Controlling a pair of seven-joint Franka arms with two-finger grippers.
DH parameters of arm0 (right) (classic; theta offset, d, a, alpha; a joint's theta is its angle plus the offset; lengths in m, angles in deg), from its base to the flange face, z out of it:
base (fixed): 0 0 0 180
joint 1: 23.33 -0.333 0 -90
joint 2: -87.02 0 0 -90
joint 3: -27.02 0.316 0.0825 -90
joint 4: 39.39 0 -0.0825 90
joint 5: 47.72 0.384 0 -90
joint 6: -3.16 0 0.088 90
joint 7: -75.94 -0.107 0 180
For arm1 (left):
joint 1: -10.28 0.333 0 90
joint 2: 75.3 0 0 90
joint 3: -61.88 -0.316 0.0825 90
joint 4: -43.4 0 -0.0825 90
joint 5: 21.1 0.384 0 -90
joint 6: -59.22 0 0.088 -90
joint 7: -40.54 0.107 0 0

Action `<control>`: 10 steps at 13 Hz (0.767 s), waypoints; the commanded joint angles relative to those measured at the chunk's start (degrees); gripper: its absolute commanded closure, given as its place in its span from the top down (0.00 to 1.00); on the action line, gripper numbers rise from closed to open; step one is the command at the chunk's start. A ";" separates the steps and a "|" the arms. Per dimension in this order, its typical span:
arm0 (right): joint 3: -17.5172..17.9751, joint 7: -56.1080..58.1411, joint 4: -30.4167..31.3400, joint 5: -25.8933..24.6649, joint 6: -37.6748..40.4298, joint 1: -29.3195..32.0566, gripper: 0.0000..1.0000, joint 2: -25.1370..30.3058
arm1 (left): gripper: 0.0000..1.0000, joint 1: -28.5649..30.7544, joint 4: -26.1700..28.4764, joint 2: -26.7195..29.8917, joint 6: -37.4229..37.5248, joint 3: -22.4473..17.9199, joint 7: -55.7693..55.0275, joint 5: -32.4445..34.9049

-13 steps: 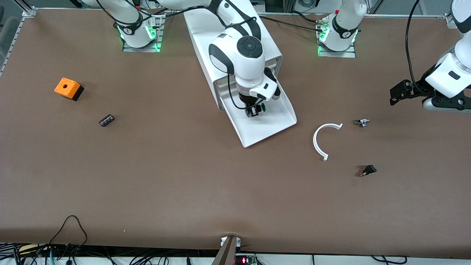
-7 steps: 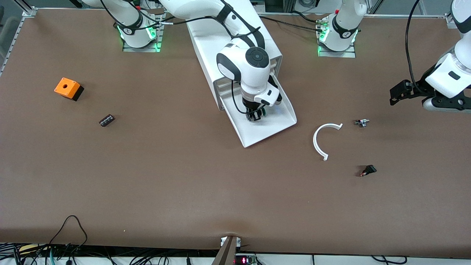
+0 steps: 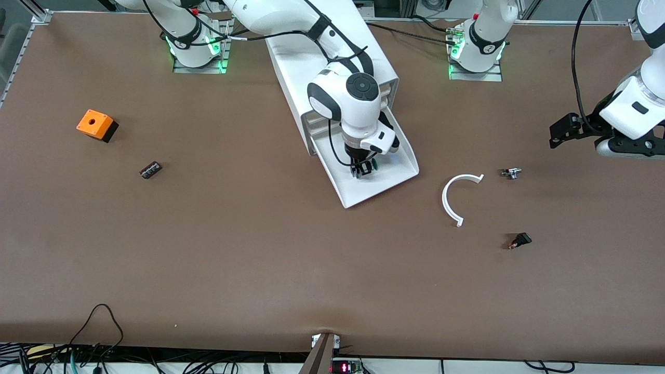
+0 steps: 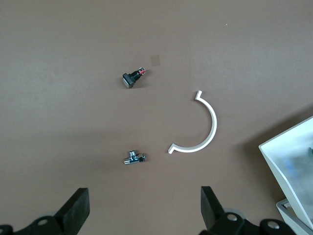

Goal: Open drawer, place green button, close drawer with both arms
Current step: 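Lower the green button into the open drawer and open the right gripper, then withdraw the right gripper while the left gripper moves toward the drawer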

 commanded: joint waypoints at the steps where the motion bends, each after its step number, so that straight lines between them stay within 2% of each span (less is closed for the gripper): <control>1: -1.26 -0.93 -1.64 -0.12 0.84 -0.88 1.00 -0.40 | 1.00 0.65 -1.38 -0.32 1.21 0.59 -0.43 -0.94; 4: -3.46 -1.19 -4.70 0.23 7.93 -1.23 1.00 3.10 | 1.00 0.65 -1.82 -0.41 3.93 0.59 -1.48 -1.03; 6: -4.42 -7.05 -6.03 0.14 12.34 -0.88 1.00 7.40 | 1.00 0.30 -1.91 -0.41 5.42 0.68 -5.95 -1.12; 8: -6.53 -10.42 -6.04 0.14 13.41 -0.61 1.00 10.14 | 1.00 -0.31 -2.00 -0.41 8.67 1.20 -8.25 -3.30; 10: -7.68 -10.95 -6.12 0.23 13.50 0.43 1.00 12.33 | 1.00 0.39 -1.91 -2.68 8.60 1.21 -9.13 -8.38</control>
